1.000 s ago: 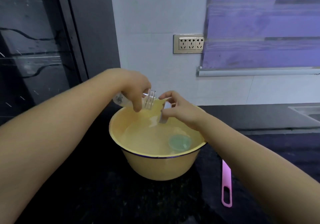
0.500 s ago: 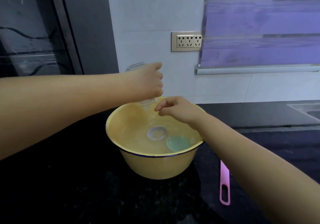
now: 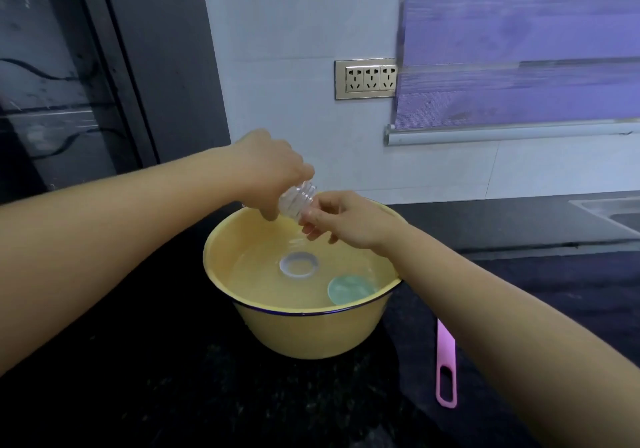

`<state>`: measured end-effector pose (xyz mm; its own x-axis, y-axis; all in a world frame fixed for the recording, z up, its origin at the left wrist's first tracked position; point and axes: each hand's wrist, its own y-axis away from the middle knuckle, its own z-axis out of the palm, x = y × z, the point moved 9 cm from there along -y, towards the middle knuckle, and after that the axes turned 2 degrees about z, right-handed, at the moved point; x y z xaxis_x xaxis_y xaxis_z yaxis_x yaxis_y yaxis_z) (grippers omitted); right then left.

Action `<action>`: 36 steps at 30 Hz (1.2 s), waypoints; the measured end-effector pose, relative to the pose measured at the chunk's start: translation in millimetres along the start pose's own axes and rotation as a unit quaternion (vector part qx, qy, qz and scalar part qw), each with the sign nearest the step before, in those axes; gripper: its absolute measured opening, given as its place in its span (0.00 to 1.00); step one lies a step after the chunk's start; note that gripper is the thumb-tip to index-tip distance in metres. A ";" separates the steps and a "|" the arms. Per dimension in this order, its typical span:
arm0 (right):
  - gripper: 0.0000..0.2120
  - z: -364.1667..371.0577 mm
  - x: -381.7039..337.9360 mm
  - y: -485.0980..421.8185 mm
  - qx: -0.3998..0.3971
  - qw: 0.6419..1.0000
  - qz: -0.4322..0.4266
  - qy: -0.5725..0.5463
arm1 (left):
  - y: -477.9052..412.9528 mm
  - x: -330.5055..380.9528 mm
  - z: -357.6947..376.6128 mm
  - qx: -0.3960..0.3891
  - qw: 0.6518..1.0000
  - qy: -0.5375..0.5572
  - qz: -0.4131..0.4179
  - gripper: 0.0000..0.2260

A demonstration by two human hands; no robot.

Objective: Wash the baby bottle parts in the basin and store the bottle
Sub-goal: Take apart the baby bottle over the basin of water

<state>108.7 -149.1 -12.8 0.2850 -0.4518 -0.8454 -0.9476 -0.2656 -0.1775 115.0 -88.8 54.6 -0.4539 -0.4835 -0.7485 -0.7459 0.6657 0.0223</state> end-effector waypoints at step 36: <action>0.05 -25.6 -78.2 35.1 0.285 0.734 -0.365 0.497 | 40.8 -26.8 104.9 0.273 0.359 0.857 -0.252 0.16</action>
<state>56.9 -144.9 60.0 0.4430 -0.8398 0.3138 -0.3162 -0.4739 -0.8218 147.9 11.0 6.0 -0.3103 0.0506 0.9493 -0.9494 0.0347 -0.3121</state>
